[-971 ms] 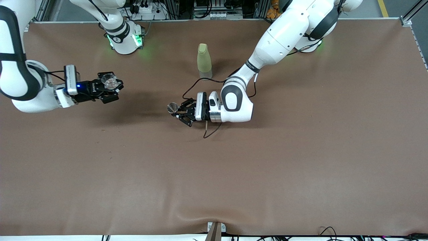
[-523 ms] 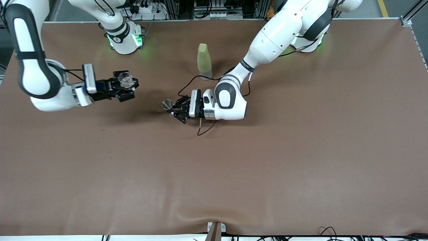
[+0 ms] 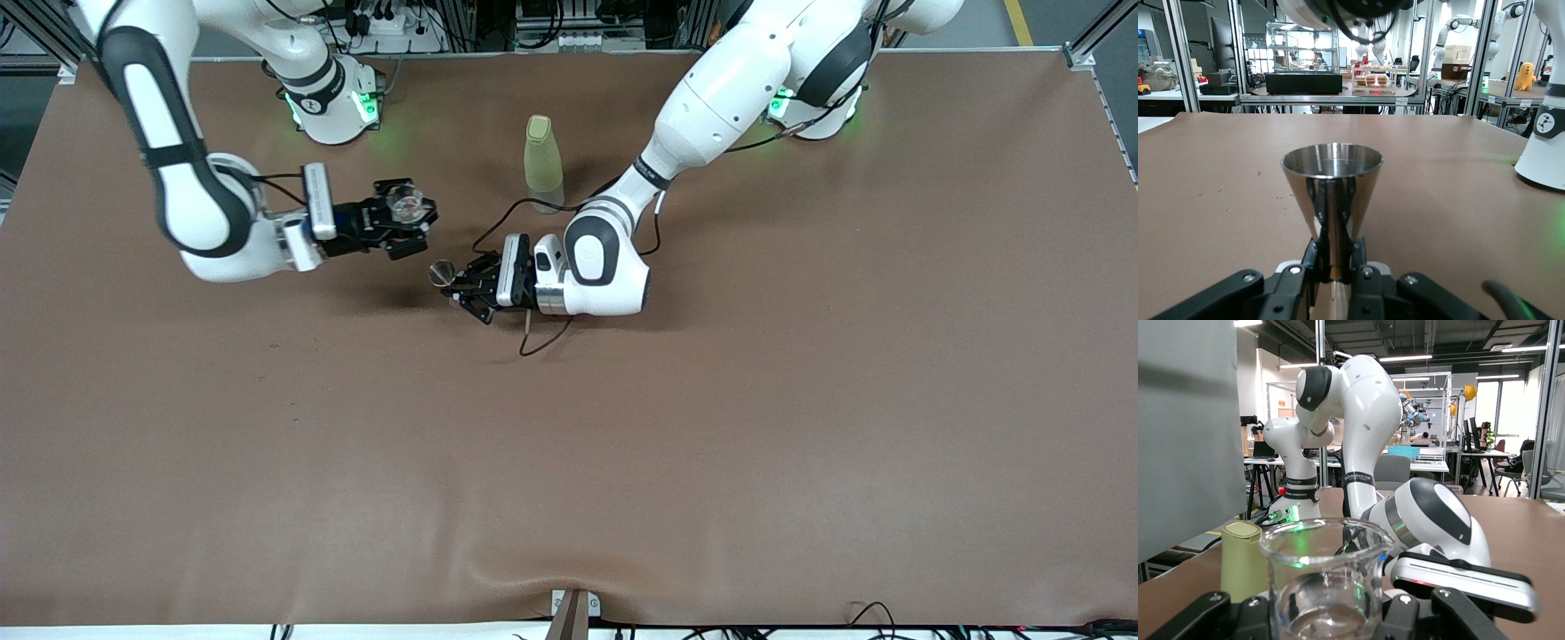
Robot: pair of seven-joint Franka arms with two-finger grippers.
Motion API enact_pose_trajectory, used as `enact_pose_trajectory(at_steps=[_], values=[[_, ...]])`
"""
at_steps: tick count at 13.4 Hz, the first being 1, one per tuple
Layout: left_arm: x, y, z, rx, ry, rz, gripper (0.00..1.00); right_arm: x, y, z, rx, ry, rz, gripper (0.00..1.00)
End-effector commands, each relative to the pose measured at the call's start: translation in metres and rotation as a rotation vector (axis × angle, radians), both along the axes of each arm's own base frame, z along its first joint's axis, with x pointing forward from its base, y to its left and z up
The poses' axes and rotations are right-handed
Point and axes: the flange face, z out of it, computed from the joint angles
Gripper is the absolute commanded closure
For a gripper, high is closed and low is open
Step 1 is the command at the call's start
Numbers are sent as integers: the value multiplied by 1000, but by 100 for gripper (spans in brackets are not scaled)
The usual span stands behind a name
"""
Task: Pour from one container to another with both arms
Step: 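Bring the beaker above the jigger with the right gripper, then tilt the beaker over the jigger rim with the right gripper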
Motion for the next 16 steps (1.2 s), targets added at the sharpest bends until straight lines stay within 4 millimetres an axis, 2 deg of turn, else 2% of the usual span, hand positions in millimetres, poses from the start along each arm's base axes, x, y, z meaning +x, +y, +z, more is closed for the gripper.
enact_pose_trajectory(at_steps=[1, 4, 8, 16], values=[[4, -5, 2, -10, -5, 28, 100, -21, 14, -4, 4, 13, -43, 100], [6, -2, 1, -12, 5, 40, 100, -39, 29, -17, 21, 67, -71, 100], [8, 3, -2, -8, 7, 44, 100, -49, 28, -30, 7, 107, -100, 100], [14, 13, -6, -13, -27, 54, 100, -53, 27, -36, -43, 295, -140, 100]])
